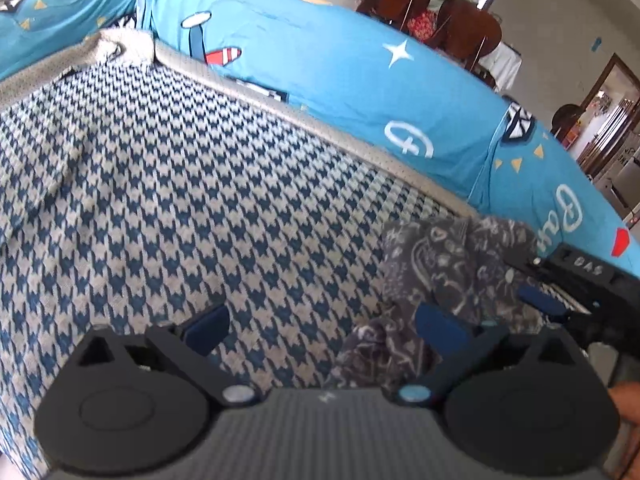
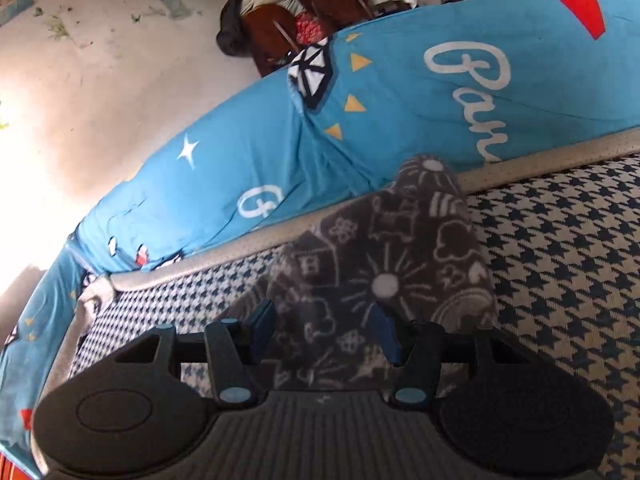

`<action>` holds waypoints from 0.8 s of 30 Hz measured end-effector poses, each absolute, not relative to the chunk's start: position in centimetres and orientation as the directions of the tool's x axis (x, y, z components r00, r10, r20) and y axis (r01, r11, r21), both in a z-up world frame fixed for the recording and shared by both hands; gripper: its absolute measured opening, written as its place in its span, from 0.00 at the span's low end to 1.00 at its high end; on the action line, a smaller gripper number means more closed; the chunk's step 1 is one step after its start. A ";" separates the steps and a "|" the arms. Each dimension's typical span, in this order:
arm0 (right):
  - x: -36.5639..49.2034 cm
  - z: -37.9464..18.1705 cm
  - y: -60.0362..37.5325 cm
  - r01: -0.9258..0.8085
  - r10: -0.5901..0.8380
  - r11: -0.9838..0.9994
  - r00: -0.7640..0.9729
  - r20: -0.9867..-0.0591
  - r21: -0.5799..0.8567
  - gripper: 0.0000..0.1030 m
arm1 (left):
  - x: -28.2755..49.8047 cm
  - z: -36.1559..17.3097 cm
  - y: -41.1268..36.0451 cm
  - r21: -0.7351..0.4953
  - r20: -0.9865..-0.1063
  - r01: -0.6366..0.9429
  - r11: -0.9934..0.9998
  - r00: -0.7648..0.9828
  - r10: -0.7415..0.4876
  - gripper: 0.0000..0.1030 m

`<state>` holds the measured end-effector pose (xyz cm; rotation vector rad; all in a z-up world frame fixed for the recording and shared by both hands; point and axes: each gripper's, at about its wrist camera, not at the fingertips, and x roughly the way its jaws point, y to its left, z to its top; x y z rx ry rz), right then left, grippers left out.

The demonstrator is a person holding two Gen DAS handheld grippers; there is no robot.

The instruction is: Fold clothes

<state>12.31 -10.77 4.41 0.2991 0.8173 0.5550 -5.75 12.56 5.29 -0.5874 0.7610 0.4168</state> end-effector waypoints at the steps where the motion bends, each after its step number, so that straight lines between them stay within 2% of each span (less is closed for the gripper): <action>1: 12.0 4.6 -10.8 -0.362 0.578 0.816 0.546 -0.607 0.451 0.53 | -5.7 5.1 12.4 -0.337 -0.746 -0.546 0.767 0.652 0.136 1.00; 7: 9.8 4.7 -12.1 -0.397 0.609 0.792 0.472 -0.637 0.463 0.53 | -5.5 4.1 11.6 -0.317 -0.765 -0.523 0.791 0.634 0.112 1.00; 9: 8.8 4.6 -12.5 -0.411 0.633 0.773 0.433 -0.642 0.484 0.55 | -5.3 3.6 11.3 -0.297 -0.777 -0.523 0.799 0.619 0.116 1.00; 11: 7.8 4.5 -12.6 -0.442 0.644 0.760 0.413 -0.643 0.477 0.65 | -5.0 3.0 11.0 -0.277 -0.789 -0.528 0.803 0.602 0.123 1.00; 12: 7.3 4.4 -12.6 -0.459 0.648 0.754 0.407 -0.644 0.469 0.67 | -4.9 2.8 11.0 -0.272 -0.795 -0.531 0.803 0.594 0.123 1.00; 19: 5.5 3.1 -11.0 -0.557 0.638 0.733 0.365 -0.678 0.390 0.68 | -4.5 1.4 10.9 -0.249 -0.822 -0.553 0.795 0.555 0.129 1.00; 21: 4.9 3.0 -10.3 -0.585 0.626 0.734 0.385 -0.678 0.346 0.59 | -4.6 1.2 11.1 -0.250 -0.826 -0.561 0.789 0.549 0.129 1.00; 22: 4.6 3.1 -10.1 -0.594 0.622 0.734 0.397 -0.675 0.328 0.43 | -4.6 1.0 11.1 -0.250 -0.828 -0.564 0.787 0.546 0.128 1.00; 24: 4.0 3.5 -9.7 -0.614 0.615 0.734 0.419 -0.668 0.291 0.33 | -4.6 0.8 11.3 -0.250 -0.832 -0.572 0.781 0.539 0.128 1.00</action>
